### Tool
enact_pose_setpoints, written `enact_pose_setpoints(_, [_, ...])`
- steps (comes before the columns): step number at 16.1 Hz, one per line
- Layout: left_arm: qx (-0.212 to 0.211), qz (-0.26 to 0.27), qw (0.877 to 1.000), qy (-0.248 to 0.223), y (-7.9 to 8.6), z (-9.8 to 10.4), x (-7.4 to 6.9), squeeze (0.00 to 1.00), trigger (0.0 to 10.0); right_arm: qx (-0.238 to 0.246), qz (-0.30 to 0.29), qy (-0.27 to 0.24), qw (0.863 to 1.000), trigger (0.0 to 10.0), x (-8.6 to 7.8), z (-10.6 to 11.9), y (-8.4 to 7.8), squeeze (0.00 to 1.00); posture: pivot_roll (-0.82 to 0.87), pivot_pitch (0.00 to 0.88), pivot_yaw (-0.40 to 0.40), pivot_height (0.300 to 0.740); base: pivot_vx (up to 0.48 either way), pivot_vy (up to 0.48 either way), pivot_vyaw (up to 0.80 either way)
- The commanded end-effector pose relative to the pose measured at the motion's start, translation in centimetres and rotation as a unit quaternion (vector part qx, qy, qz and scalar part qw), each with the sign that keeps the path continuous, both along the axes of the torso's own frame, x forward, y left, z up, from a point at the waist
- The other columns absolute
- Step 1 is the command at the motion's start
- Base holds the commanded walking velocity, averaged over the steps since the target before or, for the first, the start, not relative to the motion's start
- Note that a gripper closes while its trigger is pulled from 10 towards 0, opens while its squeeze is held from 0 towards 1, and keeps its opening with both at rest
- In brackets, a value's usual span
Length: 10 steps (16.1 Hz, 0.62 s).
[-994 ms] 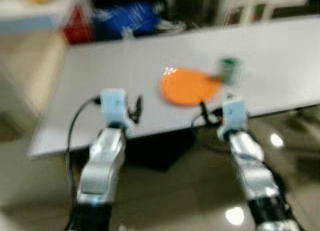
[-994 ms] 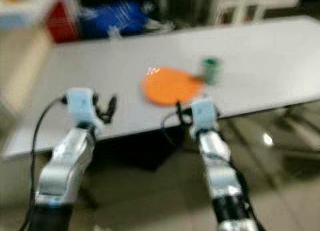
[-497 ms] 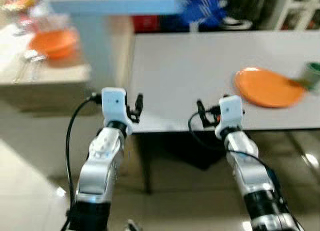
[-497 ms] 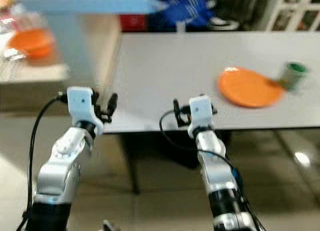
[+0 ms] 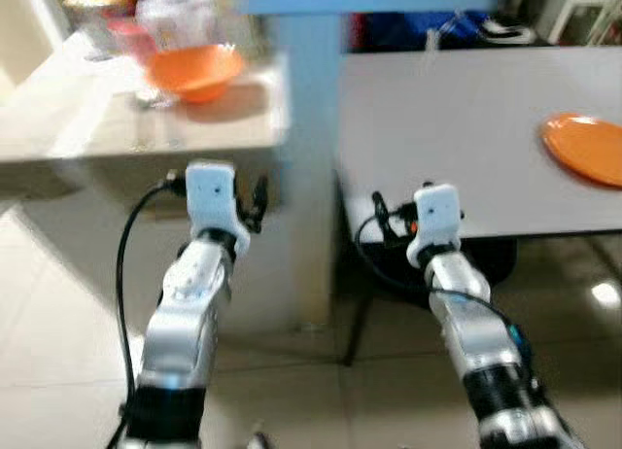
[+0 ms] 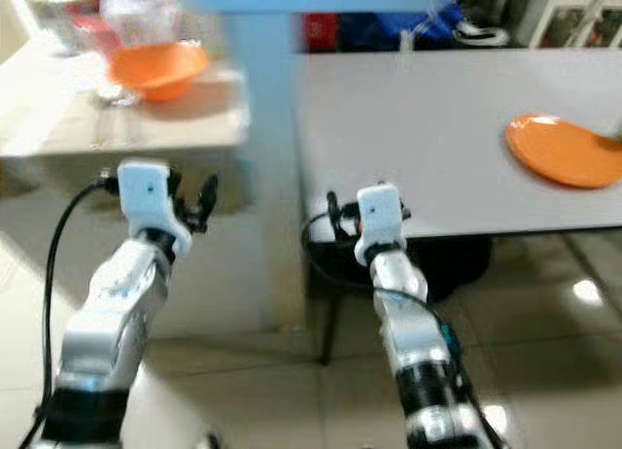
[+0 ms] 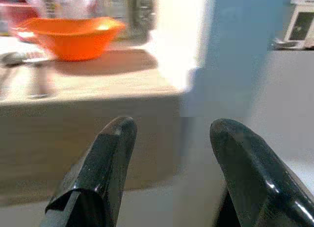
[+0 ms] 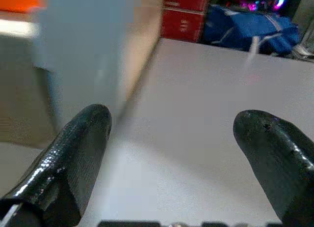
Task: Setting the table
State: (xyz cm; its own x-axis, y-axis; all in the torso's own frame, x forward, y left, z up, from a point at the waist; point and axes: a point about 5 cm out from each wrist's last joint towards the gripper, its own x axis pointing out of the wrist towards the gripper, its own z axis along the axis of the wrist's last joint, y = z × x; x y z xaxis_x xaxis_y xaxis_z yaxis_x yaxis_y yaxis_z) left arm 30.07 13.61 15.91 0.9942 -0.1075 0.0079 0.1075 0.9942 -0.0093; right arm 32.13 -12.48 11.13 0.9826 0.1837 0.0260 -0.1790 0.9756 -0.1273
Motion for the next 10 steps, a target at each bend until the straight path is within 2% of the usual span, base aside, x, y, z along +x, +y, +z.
enact_pose_setpoints(1, [0.006, 0.005, 1.000, -0.002, 0.44, 0.22, 0.02, 0.00, 10.0, 0.003, 0.014, -0.016, 1.000, 10.0, 0.16, 0.67, 0.86, 0.00, -0.03, 0.000, 0.073, 0.740, 0.000, 0.480, 0.00])
enact_pose_setpoints(5, [0.026, 0.001, 1.000, -0.011, 0.34, 0.55, 0.37, 0.00, 10.0, -0.002, 0.019, -0.022, 1.000, 10.0, 0.32, 0.77, 1.16, 0.00, -0.03, 0.000, 0.078, 0.740, 0.000, 0.480, 0.00])
enact_pose_setpoints(7, [0.051, 0.011, 0.999, -0.010, 0.53, 0.48, 0.63, 0.00, 10.0, -0.006, 0.021, -0.032, 0.999, 10.0, 0.45, 1.12, 1.45, 0.00, -0.04, 0.000, 0.082, 0.740, 0.000, 0.000, 0.00])
enact_pose_setpoints(10, [0.037, -0.007, 0.999, -0.032, -0.04, 1.13, 0.70, 0.00, 10.0, -0.007, 0.025, -0.032, 0.999, 10.0, 0.41, 1.05, 1.61, 0.00, -0.04, 0.000, 0.079, 0.740, 0.000, 0.000, 0.00])
